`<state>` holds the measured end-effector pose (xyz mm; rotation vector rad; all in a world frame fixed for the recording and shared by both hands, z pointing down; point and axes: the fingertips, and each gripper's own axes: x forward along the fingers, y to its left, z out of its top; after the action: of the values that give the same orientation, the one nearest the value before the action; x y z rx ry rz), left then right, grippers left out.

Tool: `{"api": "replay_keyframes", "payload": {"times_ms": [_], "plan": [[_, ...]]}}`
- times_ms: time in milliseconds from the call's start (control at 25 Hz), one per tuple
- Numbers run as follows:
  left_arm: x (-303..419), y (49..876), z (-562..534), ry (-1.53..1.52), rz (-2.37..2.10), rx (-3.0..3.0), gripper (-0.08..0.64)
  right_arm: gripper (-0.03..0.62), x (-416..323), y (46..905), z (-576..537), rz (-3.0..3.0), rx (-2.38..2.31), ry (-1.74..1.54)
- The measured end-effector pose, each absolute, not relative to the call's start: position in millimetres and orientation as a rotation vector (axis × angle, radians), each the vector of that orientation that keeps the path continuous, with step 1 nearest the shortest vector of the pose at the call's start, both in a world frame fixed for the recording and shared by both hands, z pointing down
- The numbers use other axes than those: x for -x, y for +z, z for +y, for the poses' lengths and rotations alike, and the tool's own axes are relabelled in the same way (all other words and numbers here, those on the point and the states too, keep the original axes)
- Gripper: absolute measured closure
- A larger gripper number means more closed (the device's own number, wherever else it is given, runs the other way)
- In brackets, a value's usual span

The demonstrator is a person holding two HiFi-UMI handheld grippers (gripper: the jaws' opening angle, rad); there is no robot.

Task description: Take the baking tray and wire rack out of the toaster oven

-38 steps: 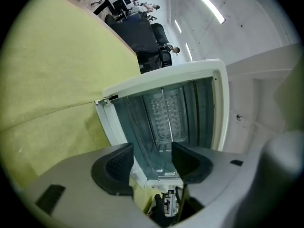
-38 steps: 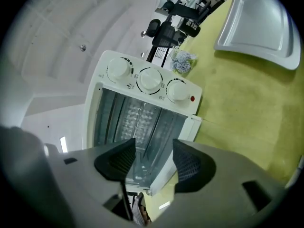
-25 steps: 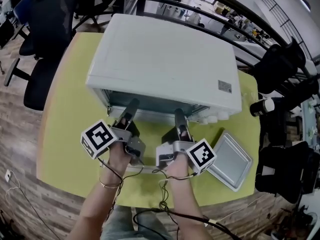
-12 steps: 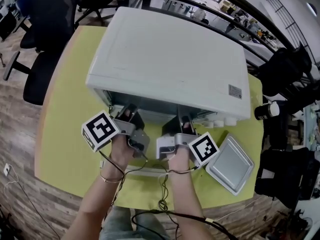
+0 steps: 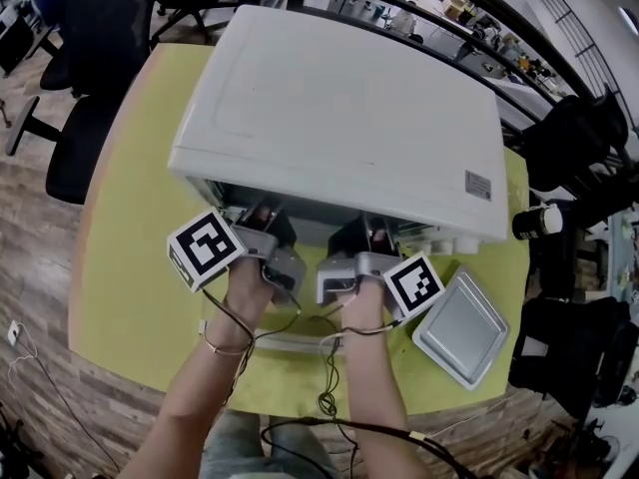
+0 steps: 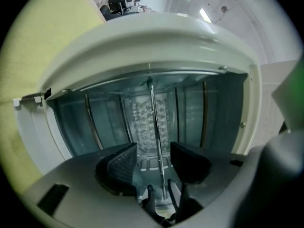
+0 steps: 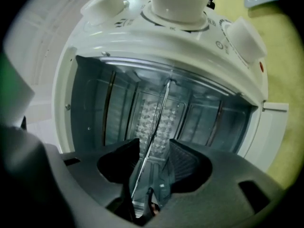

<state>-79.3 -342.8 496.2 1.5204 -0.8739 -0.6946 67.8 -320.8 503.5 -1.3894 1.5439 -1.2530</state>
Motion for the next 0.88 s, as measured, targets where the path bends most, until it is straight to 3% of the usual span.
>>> {"api": "replay_keyframes", "payload": {"times_ms": [880], "plan": [[79, 495, -356, -0.747, -0.893, -1.509, 0.49, 0.505, -67, 503, -338, 1.5, 1.364, -1.242]]}}
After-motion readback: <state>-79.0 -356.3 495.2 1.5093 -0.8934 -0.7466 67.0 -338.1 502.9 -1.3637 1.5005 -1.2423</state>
